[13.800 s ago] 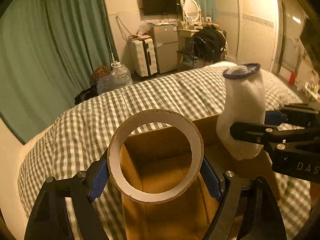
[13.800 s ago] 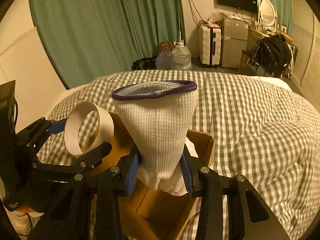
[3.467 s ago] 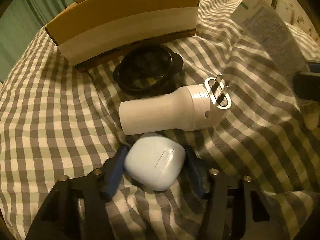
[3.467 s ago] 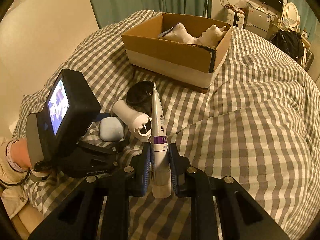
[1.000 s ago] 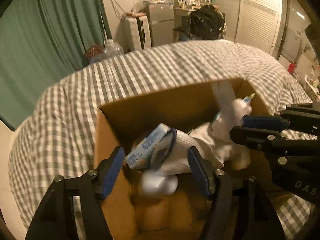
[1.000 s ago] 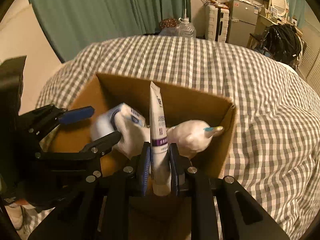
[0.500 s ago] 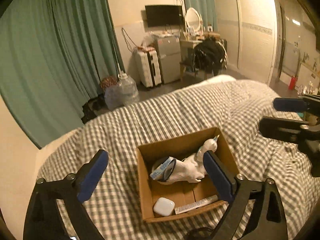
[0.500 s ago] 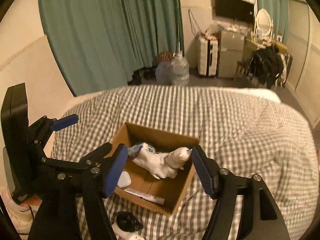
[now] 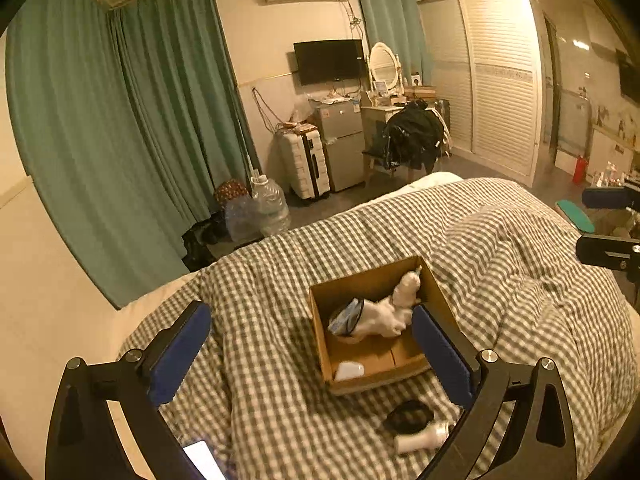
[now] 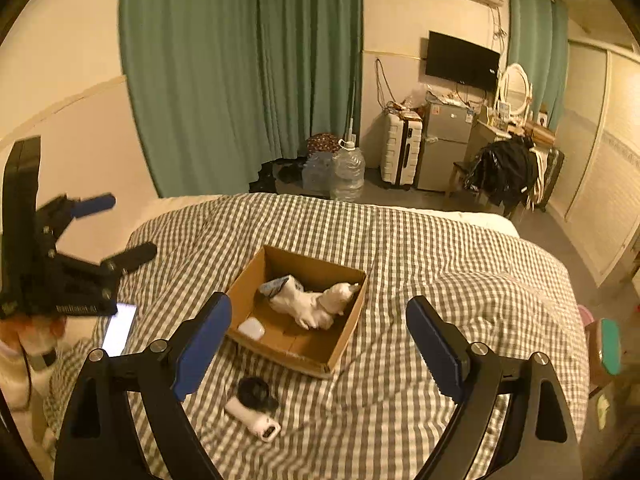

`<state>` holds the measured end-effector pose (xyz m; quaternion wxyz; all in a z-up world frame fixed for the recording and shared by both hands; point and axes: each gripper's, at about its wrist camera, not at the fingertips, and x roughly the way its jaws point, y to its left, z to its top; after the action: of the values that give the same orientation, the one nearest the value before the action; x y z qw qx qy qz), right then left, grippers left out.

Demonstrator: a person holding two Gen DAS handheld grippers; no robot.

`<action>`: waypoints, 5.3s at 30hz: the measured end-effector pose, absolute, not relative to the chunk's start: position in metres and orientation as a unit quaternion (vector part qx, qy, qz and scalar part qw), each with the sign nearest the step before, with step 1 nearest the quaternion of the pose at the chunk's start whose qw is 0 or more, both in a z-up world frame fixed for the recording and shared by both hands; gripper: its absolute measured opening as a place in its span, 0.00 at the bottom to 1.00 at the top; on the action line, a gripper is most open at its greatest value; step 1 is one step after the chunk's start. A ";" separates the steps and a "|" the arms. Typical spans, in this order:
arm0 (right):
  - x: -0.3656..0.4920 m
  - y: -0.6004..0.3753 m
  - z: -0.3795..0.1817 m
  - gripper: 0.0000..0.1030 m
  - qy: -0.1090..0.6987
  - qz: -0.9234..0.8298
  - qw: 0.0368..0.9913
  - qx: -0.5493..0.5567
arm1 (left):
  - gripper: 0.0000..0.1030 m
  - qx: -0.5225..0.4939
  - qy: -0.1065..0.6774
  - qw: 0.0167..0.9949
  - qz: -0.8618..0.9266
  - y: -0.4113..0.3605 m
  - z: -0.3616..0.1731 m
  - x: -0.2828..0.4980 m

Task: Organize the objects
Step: 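Move both open tools back toward the black ring and white bottle, then grasp the white clipped bottle with the right tool while the left tool grasps the black ring, then carry the bottle and black ring into the box and open both tools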

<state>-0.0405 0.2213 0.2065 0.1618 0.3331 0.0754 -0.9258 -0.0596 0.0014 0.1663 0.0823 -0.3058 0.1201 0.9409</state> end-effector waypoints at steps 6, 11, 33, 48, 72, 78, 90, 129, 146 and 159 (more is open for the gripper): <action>0.015 0.220 0.202 0.87 0.080 -0.930 0.179 0.311 | 1.00 -0.311 0.134 0.102 0.935 -0.006 0.150 -0.020; 0.042 0.212 0.174 0.87 0.084 -0.924 0.197 0.318 | 1.00 -0.333 0.135 0.124 0.925 -0.009 0.122 -0.001; 0.007 0.163 -0.072 0.86 0.134 -0.848 0.237 0.454 | 1.00 -0.407 0.099 0.035 0.908 0.013 -0.070 0.001; -0.025 0.126 -0.143 0.60 0.186 -0.794 0.235 0.529 | 1.00 -0.439 0.064 0.017 0.896 -0.015 -0.093 -0.012; -0.013 0.199 -0.066 0.52 0.166 -0.841 0.205 0.472 | 1.00 -0.463 0.060 0.073 0.881 0.044 -0.094 -0.037; -0.029 0.221 -0.062 0.52 0.154 -0.848 0.193 0.469 | 1.00 -0.477 0.080 0.104 0.869 0.081 -0.111 -0.054; -0.053 0.238 -0.070 0.52 0.133 -0.846 0.198 0.478 | 0.97 -0.537 0.040 0.145 0.830 0.097 -0.152 -0.094; 0.013 0.200 0.007 0.52 0.172 -0.857 0.196 0.445 | 0.76 -0.454 0.073 0.180 0.869 0.046 -0.009 -0.008; -0.063 0.175 0.087 0.52 0.181 -0.889 0.184 0.378 | 0.76 -0.352 0.104 0.144 0.919 0.041 0.090 -0.094; -0.178 0.181 0.055 0.52 0.088 -0.882 0.184 0.425 | 0.76 -0.401 0.094 0.132 0.901 0.048 0.029 -0.199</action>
<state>-0.1785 0.1813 0.0552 0.1843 0.4252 0.0876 -0.8818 -0.1992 0.0478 0.0293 0.1320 -0.4015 0.0940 0.9014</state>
